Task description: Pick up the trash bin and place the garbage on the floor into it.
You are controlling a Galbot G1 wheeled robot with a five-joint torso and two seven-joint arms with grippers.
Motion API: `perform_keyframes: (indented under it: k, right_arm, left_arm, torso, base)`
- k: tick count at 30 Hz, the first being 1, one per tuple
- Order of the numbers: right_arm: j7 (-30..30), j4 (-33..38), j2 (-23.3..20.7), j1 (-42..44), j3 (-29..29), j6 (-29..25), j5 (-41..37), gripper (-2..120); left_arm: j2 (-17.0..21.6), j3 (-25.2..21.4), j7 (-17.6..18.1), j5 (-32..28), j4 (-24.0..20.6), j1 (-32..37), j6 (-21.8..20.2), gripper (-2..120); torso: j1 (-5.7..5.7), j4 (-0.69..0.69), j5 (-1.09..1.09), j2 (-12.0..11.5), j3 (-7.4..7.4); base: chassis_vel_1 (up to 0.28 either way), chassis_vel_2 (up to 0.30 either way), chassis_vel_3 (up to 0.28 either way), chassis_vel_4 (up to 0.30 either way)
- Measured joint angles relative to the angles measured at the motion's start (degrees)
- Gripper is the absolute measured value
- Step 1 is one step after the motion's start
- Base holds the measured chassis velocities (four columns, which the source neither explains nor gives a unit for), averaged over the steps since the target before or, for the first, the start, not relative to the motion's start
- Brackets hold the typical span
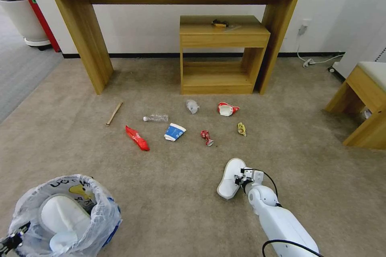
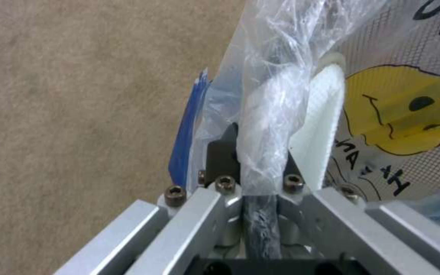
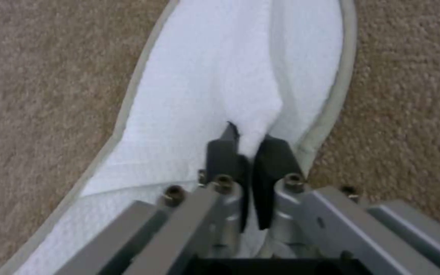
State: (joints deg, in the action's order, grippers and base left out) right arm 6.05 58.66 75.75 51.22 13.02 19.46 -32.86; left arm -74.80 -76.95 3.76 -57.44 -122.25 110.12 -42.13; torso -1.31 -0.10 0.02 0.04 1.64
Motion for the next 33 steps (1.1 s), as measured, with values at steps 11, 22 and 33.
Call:
perform_keyframes:
  k: [11, 22, 33]
  right_arm:
    - [-0.13, 0.37, 0.22, 0.11, 0.47, -0.59, 1.02, 0]
    - [-1.87, 7.48, -1.43, 2.35, 2.38, -2.69, 4.69, 0]
    - [-9.75, 28.42, -9.27, -1.1, -3.4, -5.76, 5.23, 0]
  left_arm:
    - [0.35, 0.31, -0.32, 0.3, 1.85, -0.03, 0.0, 0]
    - [0.29, 0.49, -0.52, 0.24, 0.88, 0.09, 0.0, 0]
    - [-0.25, 1.02, -0.23, 0.52, 0.17, -0.34, 0.0, 0]
  torso:
    - [0.0, 0.0, 0.01, 0.0, 0.01]
    - [-0.01, -0.01, 0.0, 0.0, 0.01]
    - [-0.01, -0.03, -0.01, -0.01, 0.01]
  base:
    - [0.0, 0.0, 0.0, 0.0]
    - [0.0, 0.0, 0.0, 0.0]
    - [0.0, 0.0, 0.0, 0.0]
